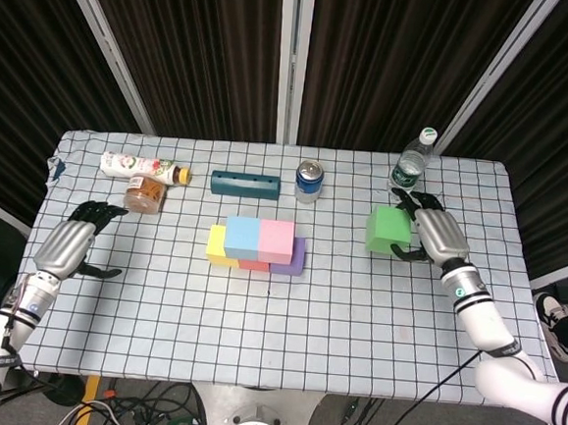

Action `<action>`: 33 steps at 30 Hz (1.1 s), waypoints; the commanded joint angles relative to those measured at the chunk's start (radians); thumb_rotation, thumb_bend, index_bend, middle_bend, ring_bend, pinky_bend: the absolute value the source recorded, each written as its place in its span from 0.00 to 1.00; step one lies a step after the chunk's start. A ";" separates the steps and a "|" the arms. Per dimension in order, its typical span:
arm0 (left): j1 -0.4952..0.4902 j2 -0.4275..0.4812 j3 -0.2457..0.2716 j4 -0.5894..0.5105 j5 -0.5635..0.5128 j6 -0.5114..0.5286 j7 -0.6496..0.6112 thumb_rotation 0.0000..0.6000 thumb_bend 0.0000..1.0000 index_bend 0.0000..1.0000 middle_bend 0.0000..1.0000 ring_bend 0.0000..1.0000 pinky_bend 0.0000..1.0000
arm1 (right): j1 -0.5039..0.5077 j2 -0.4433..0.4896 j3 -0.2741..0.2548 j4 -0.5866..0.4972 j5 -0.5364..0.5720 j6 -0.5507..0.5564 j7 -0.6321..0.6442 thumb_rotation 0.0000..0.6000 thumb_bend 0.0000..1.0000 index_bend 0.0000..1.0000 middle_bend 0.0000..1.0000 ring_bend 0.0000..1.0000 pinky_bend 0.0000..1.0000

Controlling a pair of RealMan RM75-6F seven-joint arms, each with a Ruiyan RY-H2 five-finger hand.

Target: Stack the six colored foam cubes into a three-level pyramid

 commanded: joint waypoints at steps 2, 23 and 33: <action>0.003 -0.009 0.000 0.006 -0.003 0.020 0.052 1.00 0.00 0.17 0.14 0.06 0.05 | 0.043 0.167 0.079 -0.190 -0.081 -0.034 0.033 1.00 0.22 0.02 0.31 0.06 0.00; 0.079 -0.102 0.035 0.059 0.038 0.164 0.171 1.00 0.00 0.17 0.14 0.06 0.05 | 0.436 -0.094 0.034 -0.147 0.300 -0.034 -0.305 1.00 0.19 0.01 0.30 0.06 0.00; 0.090 -0.104 0.044 0.086 0.059 0.154 0.103 1.00 0.00 0.17 0.14 0.06 0.05 | 0.532 -0.204 0.015 -0.220 0.528 0.190 -0.501 1.00 0.18 0.00 0.29 0.05 0.00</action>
